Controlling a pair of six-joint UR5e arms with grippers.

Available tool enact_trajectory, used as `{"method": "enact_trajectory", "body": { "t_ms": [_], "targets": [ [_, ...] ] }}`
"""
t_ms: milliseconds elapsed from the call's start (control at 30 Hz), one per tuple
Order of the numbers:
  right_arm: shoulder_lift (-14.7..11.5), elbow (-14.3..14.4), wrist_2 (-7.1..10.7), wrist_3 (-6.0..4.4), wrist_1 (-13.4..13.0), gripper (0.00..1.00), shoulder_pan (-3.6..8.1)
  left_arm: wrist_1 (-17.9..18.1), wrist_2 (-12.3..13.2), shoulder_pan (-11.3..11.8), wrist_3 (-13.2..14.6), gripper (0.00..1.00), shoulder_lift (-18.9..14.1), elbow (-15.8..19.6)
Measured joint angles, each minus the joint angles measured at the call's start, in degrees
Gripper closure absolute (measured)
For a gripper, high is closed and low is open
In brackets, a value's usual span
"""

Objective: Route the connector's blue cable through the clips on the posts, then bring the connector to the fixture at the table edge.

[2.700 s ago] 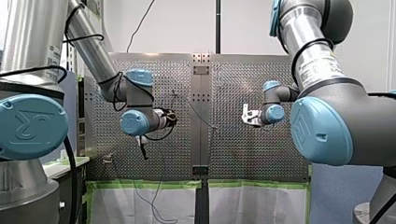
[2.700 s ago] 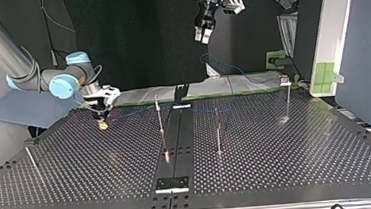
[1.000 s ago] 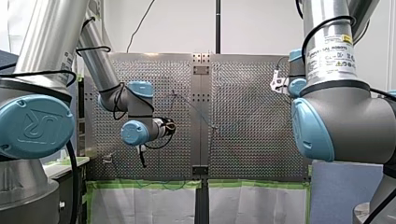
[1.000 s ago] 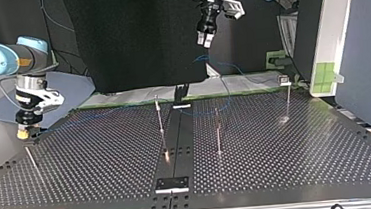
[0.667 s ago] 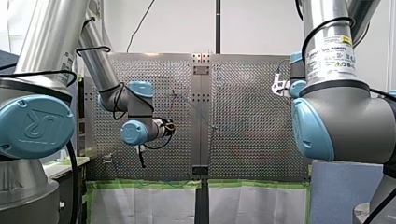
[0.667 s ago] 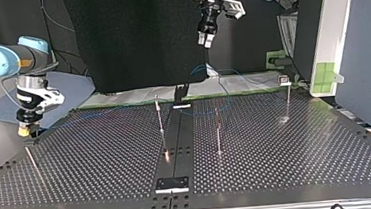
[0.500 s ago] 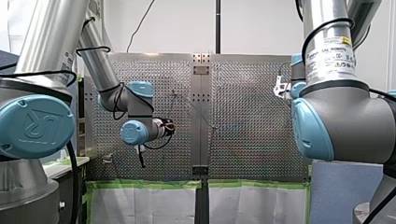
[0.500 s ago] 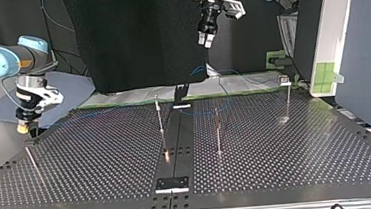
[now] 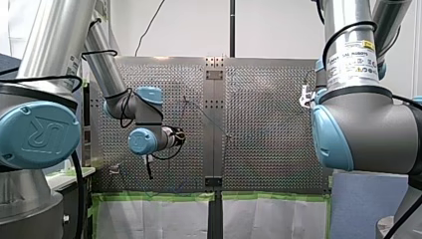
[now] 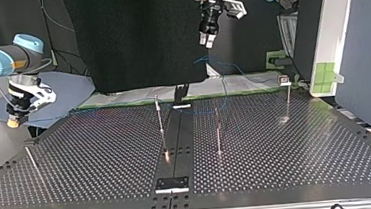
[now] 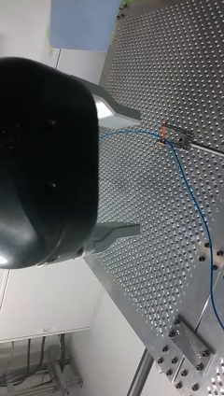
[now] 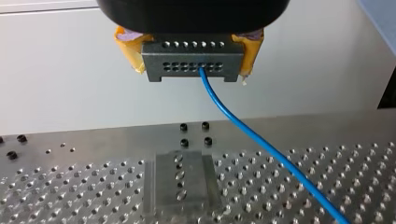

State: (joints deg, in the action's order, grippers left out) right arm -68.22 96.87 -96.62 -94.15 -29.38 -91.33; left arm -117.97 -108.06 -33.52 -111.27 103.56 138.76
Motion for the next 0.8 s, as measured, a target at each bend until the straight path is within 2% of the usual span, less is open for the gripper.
{"method": "enact_trajectory", "body": {
  "t_ms": [167, 267, 500, 800],
  "targets": [
    [0.7, -0.9, 1.13, 0.61, 0.2, 1.00, 0.29, 0.0, 0.0, 0.2, 0.0, 0.02, 0.0, 0.0],
    [0.9, -1.6, 2.43, 0.85, 0.6, 1.00, 0.37, -0.1, 0.0, 0.4, -0.1, 0.02, 0.0, -0.1],
    [1.0, -3.6, 6.21, 2.09, 2.9, 1.00, 0.53, -1.1, -0.1, 0.7, 0.1, 0.02, -0.1, -0.2],
    [1.1, -5.0, 10.29, 2.35, 4.3, 1.00, 0.77, -1.9, -0.4, 0.8, 0.3, 0.02, -0.1, -0.2]
  ]
}}
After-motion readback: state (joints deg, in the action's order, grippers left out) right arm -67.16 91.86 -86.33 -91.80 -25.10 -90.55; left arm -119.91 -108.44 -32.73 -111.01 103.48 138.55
